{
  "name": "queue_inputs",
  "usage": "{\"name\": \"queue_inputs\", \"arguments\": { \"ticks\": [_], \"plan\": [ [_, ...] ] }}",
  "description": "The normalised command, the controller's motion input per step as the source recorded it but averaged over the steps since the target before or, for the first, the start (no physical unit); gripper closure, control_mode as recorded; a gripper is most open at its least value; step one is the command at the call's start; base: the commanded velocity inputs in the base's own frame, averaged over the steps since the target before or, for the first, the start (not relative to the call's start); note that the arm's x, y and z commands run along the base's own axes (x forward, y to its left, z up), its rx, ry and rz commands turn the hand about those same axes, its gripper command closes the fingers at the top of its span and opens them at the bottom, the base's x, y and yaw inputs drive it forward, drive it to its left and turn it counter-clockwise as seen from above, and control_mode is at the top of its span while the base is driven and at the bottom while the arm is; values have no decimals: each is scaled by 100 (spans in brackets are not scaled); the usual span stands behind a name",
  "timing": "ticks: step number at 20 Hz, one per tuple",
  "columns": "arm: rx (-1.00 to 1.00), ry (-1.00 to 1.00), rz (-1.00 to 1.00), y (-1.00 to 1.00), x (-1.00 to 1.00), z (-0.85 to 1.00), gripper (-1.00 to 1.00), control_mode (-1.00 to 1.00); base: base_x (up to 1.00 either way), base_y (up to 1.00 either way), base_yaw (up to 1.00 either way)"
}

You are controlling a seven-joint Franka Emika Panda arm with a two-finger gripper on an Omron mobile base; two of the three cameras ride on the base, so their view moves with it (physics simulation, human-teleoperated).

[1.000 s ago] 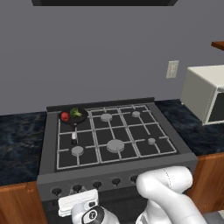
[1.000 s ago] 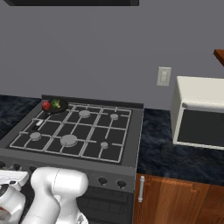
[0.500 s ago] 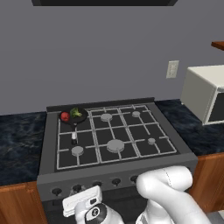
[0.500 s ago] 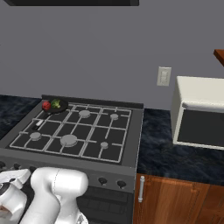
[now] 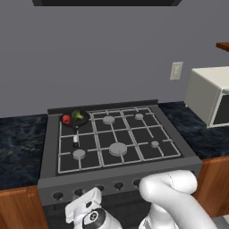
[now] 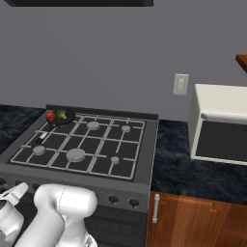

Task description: Put the broccoli and bell pepper in the pan. Then turn on the rear left burner and set the heat to medium.

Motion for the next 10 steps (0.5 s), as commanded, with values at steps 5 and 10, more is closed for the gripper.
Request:
{"name": "queue_inputs", "arguments": {
  "ticks": [5,10],
  "plan": [
    [-32,0,-12,-7,-37,-4,100,-100,0,0,0],
    [-32,0,-12,-10,-41,-7,100,-100,0,0,0]
  ]
}}
